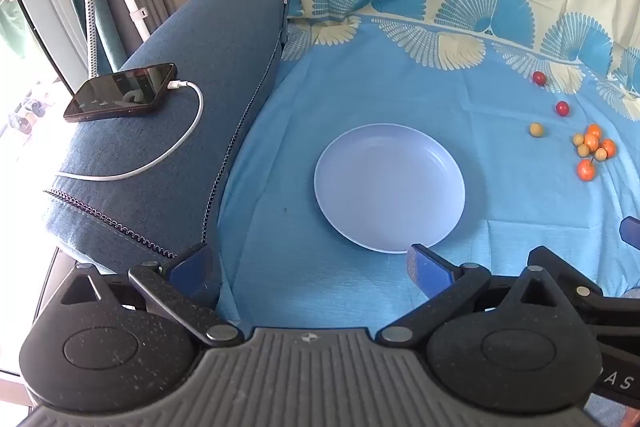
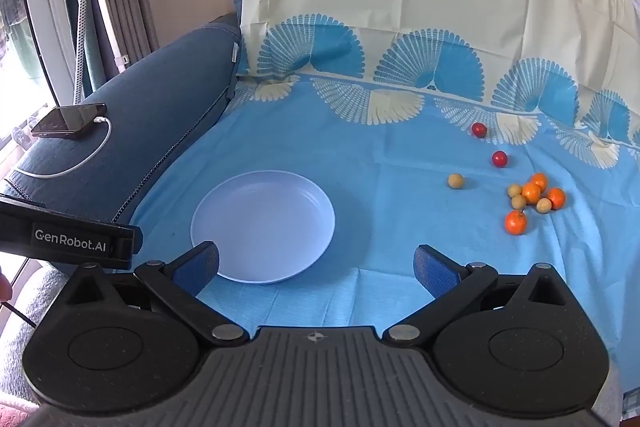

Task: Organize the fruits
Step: 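Move both tools toward the fruit cluster on the sheet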

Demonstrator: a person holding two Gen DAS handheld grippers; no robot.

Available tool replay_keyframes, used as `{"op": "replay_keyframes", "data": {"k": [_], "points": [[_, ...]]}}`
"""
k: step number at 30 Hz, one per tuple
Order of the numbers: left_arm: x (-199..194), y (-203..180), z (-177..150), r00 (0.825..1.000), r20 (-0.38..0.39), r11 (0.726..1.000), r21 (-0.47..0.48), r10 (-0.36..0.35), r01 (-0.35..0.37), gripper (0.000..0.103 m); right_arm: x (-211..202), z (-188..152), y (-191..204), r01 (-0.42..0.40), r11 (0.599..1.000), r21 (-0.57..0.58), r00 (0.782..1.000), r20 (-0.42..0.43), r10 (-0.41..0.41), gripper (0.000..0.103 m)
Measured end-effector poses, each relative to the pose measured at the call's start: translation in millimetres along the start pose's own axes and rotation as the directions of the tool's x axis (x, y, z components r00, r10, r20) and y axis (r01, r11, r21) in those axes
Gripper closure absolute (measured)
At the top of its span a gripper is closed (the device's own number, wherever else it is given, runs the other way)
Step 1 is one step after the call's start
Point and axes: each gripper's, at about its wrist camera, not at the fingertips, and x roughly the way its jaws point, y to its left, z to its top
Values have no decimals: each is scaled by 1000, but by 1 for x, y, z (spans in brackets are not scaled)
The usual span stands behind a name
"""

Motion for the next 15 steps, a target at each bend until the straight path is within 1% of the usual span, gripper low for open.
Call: {"op": "replay_keyframes", "data": {"k": [4, 7, 9, 12, 15], "points": [[1, -5, 2, 1000, -9, 1000, 9, 3, -3, 0, 2, -3, -10, -7, 1000, 6, 1000, -1, 7, 0], [2, -11, 3, 1000, -20, 1000, 23, -12, 12, 0, 10, 0, -12, 4, 1000, 26, 1000, 0, -4, 0], [2, -16, 5, 1000, -22, 999, 35, -16, 17, 0, 8, -4, -27, 8, 998, 61, 1000, -2, -7, 0], [4, -29, 7, 999, -33, 998, 57, -25, 27, 0, 8, -6, -44, 59, 994, 90, 998, 31, -62, 0], [7, -47, 11, 999, -44, 995, 89, -33, 36, 0, 11, -9, -65, 112, 983, 147, 991, 52, -121, 0]]}}
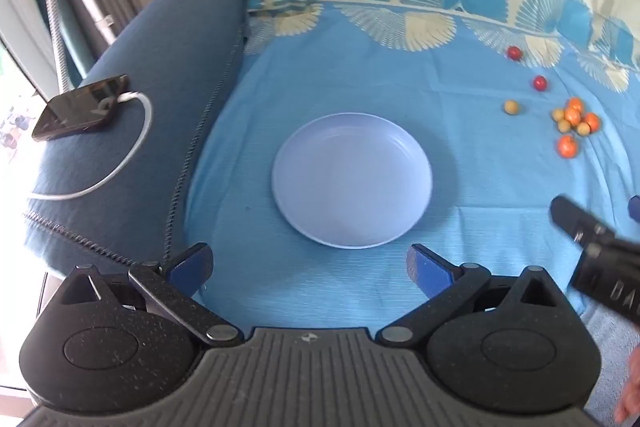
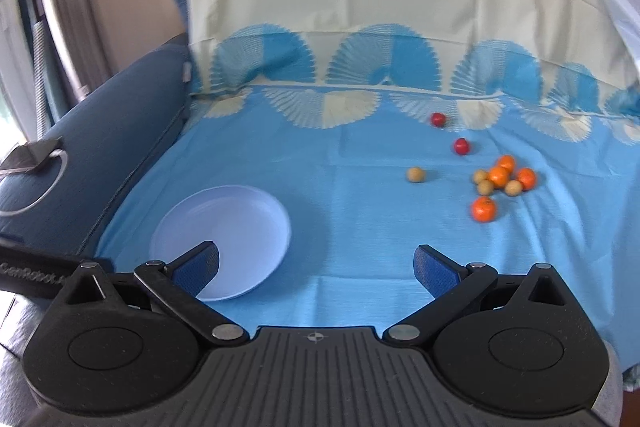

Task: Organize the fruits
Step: 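Move both tools toward the fruit cluster on the sheet, then grasp a tan longan with the left tool while the right tool grasps a mandarin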

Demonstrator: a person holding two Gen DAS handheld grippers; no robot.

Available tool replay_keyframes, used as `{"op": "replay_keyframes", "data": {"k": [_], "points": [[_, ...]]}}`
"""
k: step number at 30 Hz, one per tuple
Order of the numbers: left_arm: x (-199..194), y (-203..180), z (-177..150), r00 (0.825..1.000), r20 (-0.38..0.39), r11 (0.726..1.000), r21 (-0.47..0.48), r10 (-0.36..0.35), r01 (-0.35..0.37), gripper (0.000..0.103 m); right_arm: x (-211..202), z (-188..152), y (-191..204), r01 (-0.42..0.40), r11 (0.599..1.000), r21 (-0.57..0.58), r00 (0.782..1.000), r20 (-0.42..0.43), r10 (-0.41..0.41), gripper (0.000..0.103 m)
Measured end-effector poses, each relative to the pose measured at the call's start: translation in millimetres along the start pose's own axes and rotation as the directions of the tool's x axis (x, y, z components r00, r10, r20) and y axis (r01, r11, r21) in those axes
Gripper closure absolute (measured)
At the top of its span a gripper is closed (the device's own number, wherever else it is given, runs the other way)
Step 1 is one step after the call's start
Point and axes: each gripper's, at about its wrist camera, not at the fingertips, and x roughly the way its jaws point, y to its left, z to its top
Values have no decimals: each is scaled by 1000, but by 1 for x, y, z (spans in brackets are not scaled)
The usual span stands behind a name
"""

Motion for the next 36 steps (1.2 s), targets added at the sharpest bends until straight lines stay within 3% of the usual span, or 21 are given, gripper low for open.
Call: {"op": "replay_keyframes", "data": {"k": [2, 5, 9, 14, 19, 21, 28, 32, 36], "points": [[2, -15, 5, 1000, 0, 1000, 27, -5, 5, 0, 5, 1, -19, 32, 998, 47, 999, 22, -33, 0], [8, -39, 12, 1000, -6, 998, 61, -19, 19, 0, 19, -2, -49, 76, 987, 141, 997, -15, -75, 0], [24, -74, 23, 997, -39, 992, 104, -71, 75, 0, 34, -6, -89, 192, 964, 185, 981, -21, -191, 0], [57, -128, 47, 987, -80, 975, 164, -137, 148, 0, 63, -2, -148, 339, 915, 220, 937, 14, -350, 0], [108, -197, 87, 991, -47, 952, 275, -124, 133, 0, 116, 12, -213, 455, 862, 223, 883, 8, -469, 0], [133, -221, 104, 992, -51, 945, 304, -112, 123, 0, 139, 18, -233, 479, 849, 223, 872, -9, -490, 1], [223, -281, 156, 994, -74, 933, 346, -81, 102, 0, 226, 31, -284, 460, 847, 267, 886, -79, -457, 0], [259, -296, 172, 996, -68, 939, 334, -64, 83, 0, 263, 39, -297, 411, 862, 297, 911, -101, -399, 1], [285, -298, 182, 995, -78, 946, 311, -67, 88, 0, 286, 47, -292, 402, 879, 256, 914, -60, -401, 1]]}}
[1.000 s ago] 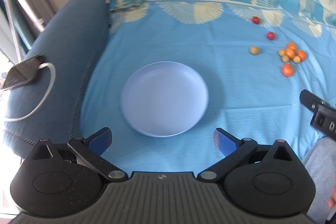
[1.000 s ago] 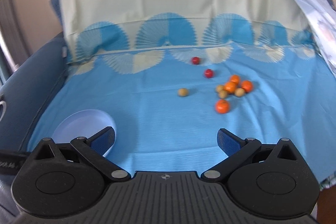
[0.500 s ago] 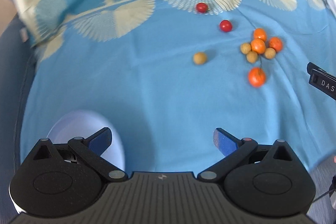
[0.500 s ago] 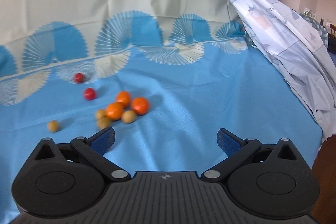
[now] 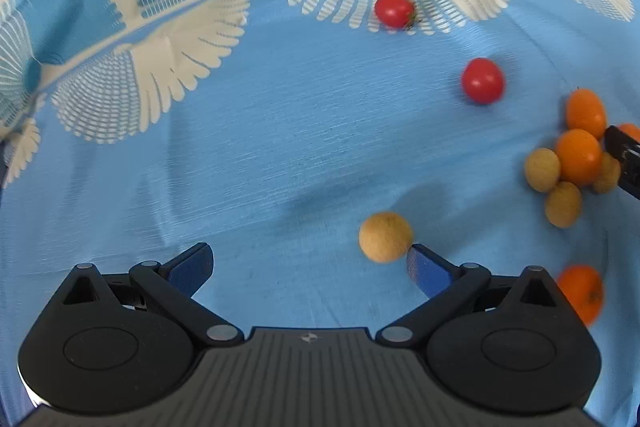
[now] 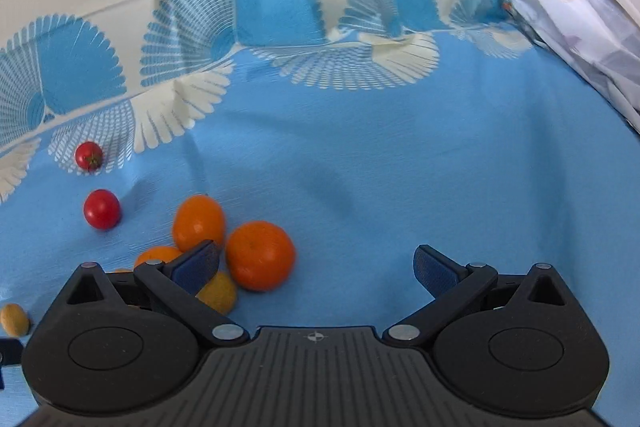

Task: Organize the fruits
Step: 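Grasp a tan longan with the left tool while the right tool grasps a mandarin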

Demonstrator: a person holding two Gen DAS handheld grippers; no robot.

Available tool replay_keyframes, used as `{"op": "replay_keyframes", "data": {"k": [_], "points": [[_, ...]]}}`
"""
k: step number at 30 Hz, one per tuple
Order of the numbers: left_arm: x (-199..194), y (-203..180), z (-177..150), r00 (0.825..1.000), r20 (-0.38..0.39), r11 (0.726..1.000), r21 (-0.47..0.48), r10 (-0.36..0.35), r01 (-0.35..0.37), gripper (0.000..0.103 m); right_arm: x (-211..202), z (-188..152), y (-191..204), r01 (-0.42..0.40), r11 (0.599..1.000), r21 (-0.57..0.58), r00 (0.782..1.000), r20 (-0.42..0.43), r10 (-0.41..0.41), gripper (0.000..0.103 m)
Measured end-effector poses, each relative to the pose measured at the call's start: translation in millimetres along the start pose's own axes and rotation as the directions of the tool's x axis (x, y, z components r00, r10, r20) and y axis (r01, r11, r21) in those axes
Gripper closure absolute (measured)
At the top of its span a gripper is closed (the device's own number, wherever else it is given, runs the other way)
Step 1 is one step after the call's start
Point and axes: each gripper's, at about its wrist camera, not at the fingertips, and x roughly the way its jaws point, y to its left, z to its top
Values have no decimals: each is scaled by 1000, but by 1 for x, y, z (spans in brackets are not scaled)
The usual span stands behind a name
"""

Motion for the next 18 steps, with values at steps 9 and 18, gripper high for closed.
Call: {"op": "replay_keyframes", "data": {"k": [9, 18], "points": [[2, 6, 3, 999, 20, 999, -28, -43, 44, 0, 13, -9, -10, 72, 996, -47, 997, -27, -73, 1], [-24, -13, -8, 991, 66, 991, 73, -117, 112, 75, -3, -11, 1, -16, 995, -103, 1000, 14, 17, 65]]}}
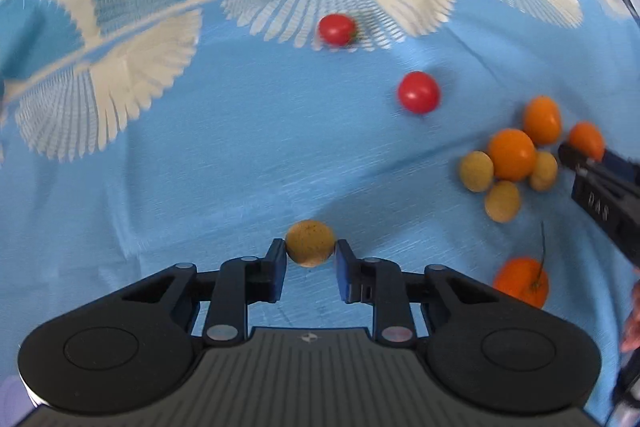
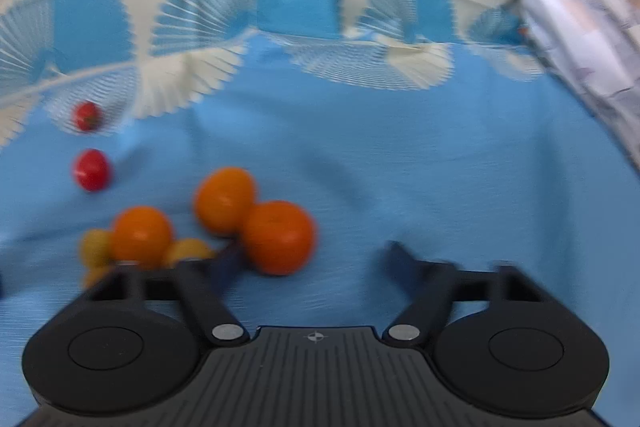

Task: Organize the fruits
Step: 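Grasp a tan longan with the left tool while the right tool grasps a mandarin, then carry the longan and mandarin over the lavender plate with both tools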

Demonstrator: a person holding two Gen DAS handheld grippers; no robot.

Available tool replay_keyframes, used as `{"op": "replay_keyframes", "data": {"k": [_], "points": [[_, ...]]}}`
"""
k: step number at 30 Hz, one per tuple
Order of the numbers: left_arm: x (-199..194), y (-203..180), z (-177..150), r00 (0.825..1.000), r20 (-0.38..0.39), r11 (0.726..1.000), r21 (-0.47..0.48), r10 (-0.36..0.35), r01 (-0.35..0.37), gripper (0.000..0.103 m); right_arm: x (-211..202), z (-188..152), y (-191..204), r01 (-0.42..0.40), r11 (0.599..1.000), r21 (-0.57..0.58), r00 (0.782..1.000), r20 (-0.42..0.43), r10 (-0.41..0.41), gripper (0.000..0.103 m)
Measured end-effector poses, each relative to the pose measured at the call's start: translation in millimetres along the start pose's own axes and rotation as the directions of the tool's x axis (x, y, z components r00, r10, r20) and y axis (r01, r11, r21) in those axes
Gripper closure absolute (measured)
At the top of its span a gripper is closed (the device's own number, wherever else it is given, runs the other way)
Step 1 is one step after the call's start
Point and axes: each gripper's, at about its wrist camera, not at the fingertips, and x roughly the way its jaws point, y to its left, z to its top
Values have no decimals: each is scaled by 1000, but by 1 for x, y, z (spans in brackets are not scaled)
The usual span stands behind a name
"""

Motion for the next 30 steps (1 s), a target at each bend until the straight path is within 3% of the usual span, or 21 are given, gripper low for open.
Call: {"op": "replay_keyframes", "data": {"k": [4, 9, 12, 16, 20, 25, 30], "points": [[-20, -1, -6, 1000, -13, 999, -31, -18, 17, 74, -9, 3, -12, 10, 996, 85, 999, 32, -13, 65], [-67, 13, -28, 1000, -29, 995, -97, 5, -8, 74, -49, 12, -33, 96, 986, 138, 986, 122, -113, 65], [-97, 30, -48, 998, -55, 990, -140, 26, -34, 74, -88, 14, -35, 65, 988, 139, 985, 150, -86, 65], [-137, 55, -85, 995, -93, 980, -194, 34, -52, 74, -150, -2, -8, -28, 999, 35, 988, 153, 22, 65], [-180, 78, -127, 992, -98, 971, -219, 79, -99, 74, -206, -23, 32, -168, 984, -57, 978, 111, 174, 65], [-229, 113, -179, 990, -82, 952, -276, 111, -130, 74, -269, -48, 99, -354, 924, -144, 930, 47, 364, 65], [-269, 143, -224, 985, -65, 928, -330, 159, -172, 74, -329, -73, 161, -473, 846, -247, 872, 3, 489, 65]]}}
